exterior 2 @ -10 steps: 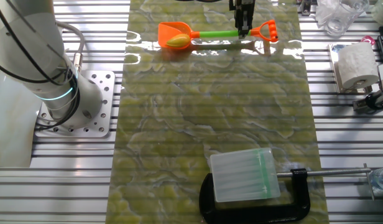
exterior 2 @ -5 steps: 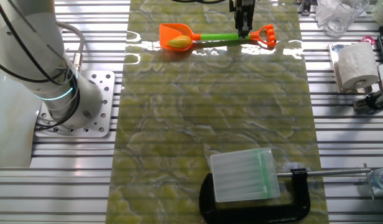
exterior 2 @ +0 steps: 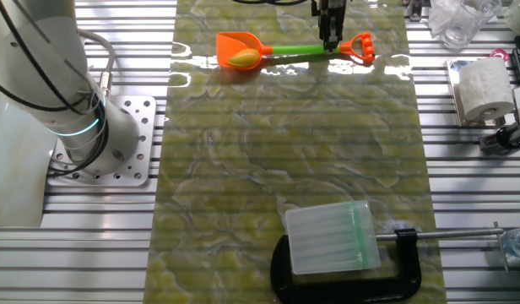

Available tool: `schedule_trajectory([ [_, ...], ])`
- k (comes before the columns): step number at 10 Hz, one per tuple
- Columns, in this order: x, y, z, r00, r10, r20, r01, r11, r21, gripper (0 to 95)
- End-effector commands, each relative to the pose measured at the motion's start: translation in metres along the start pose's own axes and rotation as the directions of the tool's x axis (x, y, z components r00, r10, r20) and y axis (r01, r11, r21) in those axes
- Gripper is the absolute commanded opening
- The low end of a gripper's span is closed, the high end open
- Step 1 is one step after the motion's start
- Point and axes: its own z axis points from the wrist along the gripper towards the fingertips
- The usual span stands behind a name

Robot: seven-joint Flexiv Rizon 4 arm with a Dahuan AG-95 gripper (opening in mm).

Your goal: Use a shovel to scoop up an object

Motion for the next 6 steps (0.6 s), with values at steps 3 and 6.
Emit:
schedule_trajectory([
  [3,0.002,-0.004,-0.006,1.000,-0.029,0.001,0.029,1.000,0.000,38.0],
  [6,0.004,-0.022,-0.034,1.000,-0.031,0.000,0.031,0.999,-0.012,38.0],
])
